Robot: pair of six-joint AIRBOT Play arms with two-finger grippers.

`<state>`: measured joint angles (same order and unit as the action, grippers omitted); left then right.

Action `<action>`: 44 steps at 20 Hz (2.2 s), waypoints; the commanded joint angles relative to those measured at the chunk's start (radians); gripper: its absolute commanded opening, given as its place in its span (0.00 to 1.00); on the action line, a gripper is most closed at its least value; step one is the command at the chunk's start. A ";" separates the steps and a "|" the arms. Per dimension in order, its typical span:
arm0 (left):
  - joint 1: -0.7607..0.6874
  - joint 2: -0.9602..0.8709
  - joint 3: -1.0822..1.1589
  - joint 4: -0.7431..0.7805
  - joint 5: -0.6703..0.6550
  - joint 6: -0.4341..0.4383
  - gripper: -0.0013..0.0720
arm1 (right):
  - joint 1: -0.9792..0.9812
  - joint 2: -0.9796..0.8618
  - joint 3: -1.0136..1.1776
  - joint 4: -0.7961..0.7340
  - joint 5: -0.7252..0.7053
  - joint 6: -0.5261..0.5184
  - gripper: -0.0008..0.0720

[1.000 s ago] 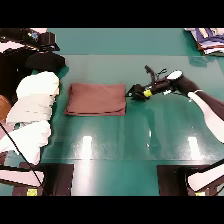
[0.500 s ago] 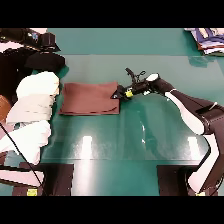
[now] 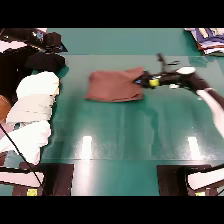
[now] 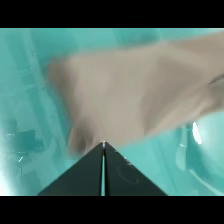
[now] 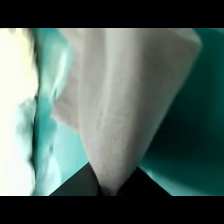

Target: Fold the shirts.

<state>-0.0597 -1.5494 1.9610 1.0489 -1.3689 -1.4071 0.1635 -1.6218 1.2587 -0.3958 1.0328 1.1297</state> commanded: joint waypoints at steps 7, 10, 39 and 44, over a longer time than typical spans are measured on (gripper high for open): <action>-0.101 0.003 0.000 -0.011 0.047 0.008 0.05 | -0.833 0.476 -0.452 -0.105 -0.110 -0.013 0.03; -0.101 0.003 0.000 -0.011 0.053 0.006 0.05 | -1.044 0.568 -0.566 -0.106 -0.162 -0.001 0.03; -0.101 0.002 0.000 -0.018 0.052 0.001 0.05 | -0.348 0.599 -0.186 -0.541 0.177 0.138 0.30; -0.101 0.002 0.000 -0.018 0.052 0.001 0.05 | -0.129 0.599 -0.187 -0.542 0.085 0.137 0.03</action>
<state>-0.1604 -1.5475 1.9610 1.0306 -1.3174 -1.4071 -0.0883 -1.0237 1.0710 -0.9455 1.1717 1.2678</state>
